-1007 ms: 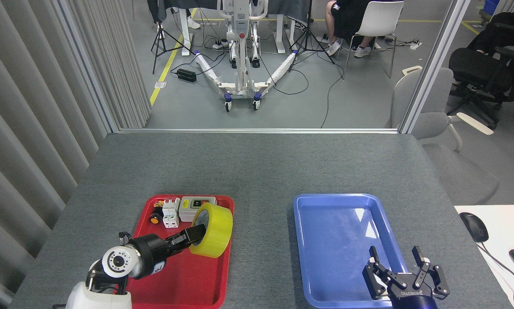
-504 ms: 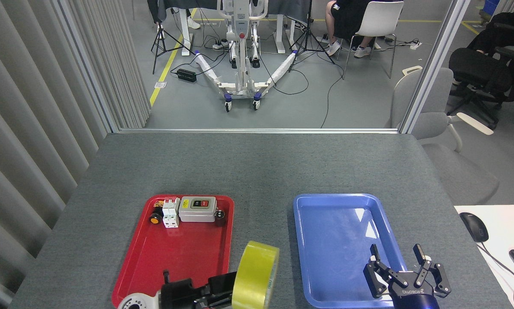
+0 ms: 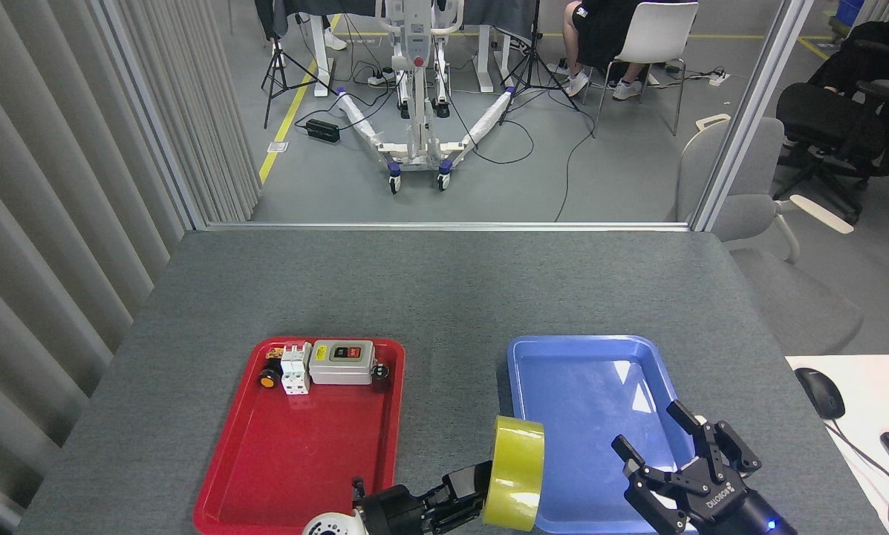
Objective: Place and move tape with both arms
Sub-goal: 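Move the right gripper to the tape and grasp it, then release the tape from the left gripper and withdraw it to the red tray, then carry the tape over the blue tray with the right gripper, then lower the tape into the blue tray and open the right gripper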
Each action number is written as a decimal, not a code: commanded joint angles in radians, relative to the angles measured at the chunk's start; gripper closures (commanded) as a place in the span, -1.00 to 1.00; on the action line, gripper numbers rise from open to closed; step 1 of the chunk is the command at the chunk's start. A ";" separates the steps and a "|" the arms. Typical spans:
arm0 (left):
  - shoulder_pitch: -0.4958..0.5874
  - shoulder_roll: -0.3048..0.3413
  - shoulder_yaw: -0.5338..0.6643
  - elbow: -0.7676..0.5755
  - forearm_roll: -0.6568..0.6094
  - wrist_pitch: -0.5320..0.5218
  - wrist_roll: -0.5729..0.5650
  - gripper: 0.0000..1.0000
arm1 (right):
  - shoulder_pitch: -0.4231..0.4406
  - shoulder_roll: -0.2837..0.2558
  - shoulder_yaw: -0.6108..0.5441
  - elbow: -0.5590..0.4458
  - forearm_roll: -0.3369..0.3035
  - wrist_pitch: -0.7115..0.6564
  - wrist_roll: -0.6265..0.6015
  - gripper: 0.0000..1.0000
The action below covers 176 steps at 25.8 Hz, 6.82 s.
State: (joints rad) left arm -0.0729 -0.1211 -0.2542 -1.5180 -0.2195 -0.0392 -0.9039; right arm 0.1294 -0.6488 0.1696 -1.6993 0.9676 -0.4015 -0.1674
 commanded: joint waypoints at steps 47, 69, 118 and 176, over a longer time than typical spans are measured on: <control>0.007 0.015 0.070 -0.045 0.025 -0.007 -0.016 1.00 | -0.574 0.130 0.501 0.420 -0.193 -0.376 0.255 -0.32; 0.008 0.038 0.112 -0.011 0.046 -0.071 -0.059 1.00 | -0.574 0.130 0.488 0.417 -0.199 -0.384 0.249 0.02; -0.054 0.095 0.474 -0.013 -0.819 -0.389 0.464 -1.00 | -0.548 0.160 0.373 0.402 -0.214 -0.384 0.246 0.83; 0.116 0.140 0.210 -0.025 -1.144 0.015 1.108 -1.00 | -0.646 0.207 0.024 0.711 -0.196 0.489 1.106 0.61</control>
State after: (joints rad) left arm 0.0393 0.0168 -0.0538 -1.5436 -1.3643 -0.0241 0.2036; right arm -0.5207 -0.4405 0.1930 -0.9876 0.7716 0.0901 0.9521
